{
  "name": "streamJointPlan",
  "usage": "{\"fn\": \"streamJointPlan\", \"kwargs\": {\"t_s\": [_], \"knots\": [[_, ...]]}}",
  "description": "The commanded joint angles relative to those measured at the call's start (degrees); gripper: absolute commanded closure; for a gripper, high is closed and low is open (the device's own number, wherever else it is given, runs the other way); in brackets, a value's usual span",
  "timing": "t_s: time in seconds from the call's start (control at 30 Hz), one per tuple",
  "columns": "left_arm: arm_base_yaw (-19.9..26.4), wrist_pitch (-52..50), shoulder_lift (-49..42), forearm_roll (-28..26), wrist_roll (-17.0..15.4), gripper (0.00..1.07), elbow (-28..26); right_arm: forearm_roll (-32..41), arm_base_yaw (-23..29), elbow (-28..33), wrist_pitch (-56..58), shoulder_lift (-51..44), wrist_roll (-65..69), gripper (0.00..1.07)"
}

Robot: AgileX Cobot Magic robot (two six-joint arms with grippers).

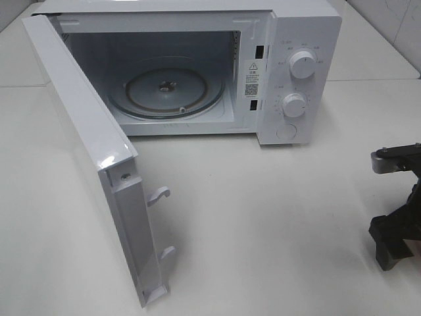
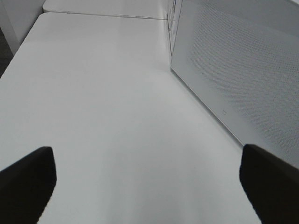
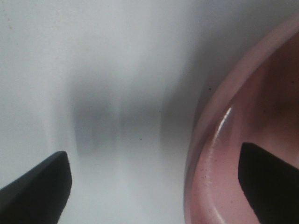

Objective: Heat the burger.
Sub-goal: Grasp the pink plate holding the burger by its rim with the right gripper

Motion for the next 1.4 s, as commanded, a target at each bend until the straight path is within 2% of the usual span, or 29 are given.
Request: {"fn": "streamJointPlan", "kwargs": {"t_s": [0.03, 0.23, 0.3, 0.43, 0.6, 0.67, 0.77, 0.8, 0.87, 0.93, 1.03, 1.1, 1.13, 1.2, 1.4], "knots": [[0.2, -0.9, -0.6, -0.1, 0.0, 0.07, 0.1, -2.7, -0.3, 0.4, -1.3, 1.1, 2.2, 0.21], [0.2, -0.9, -0.6, -0.1, 0.0, 0.07, 0.1, -5.8, -0.3, 0.4, -2.2, 1.9, 5.4, 0.24], [0.2, -0.9, -0.6, -0.1, 0.0, 0.07, 0.1, -6.1, -0.3, 0.4, -3.3, 1.9, 5.3, 0.31], [0.2, -0.9, -0.6, -0.1, 0.0, 0.07, 0.1, -6.9, -0.3, 0.4, -3.3, 1.9, 5.3, 0.37], [0.2, -0.9, -0.6, -0.1, 0.0, 0.07, 0.1, -7.6, -0.3, 0.4, -3.6, 1.9, 5.8, 0.40], [0.2, -0.9, -0.6, -0.1, 0.0, 0.07, 0.1, -8.1, -0.3, 0.4, -4.1, 1.9, 7.1, 0.49], [0.2, -0.9, -0.6, -0.1, 0.0, 0.07, 0.1, -8.6, -0.3, 0.4, -4.0, 2.1, 7.8, 0.52], [0.2, -0.9, -0.6, -0.1, 0.0, 0.07, 0.1, -10.2, -0.3, 0.5, -3.6, 2.9, 9.9, 0.60], [0.2, -0.9, -0.6, -0.1, 0.0, 0.07, 0.1, -10.8, -0.3, 0.6, -3.4, 3.3, 11.1, 0.63], [0.2, -0.9, -0.6, -0.1, 0.0, 0.07, 0.1, -11.9, -0.3, 0.6, -3.8, 3.8, 13.9, 0.76], [0.2, -0.9, -0.6, -0.1, 0.0, 0.07, 0.1, -12.1, -0.3, 0.6, -3.8, 3.8, 13.9, 0.80], [0.2, -0.9, -0.6, -0.1, 0.0, 0.07, 0.1, -13.1, -0.3, 0.6, -3.8, 3.8, 13.9, 0.99], [0.2, -0.9, -0.6, -0.1, 0.0, 0.07, 0.1, -13.1, -0.3, 0.6, -3.8, 3.8, 13.9, 0.99], [0.2, -0.9, -0.6, -0.1, 0.0, 0.07, 0.1, -13.1, -0.3, 0.6, -3.8, 3.8, 13.5, 1.07], [0.2, -0.9, -0.6, -0.1, 0.0, 0.07, 0.1, -13.1, -0.2, 0.6, -3.3, 3.8, 13.0, 1.07]]}}
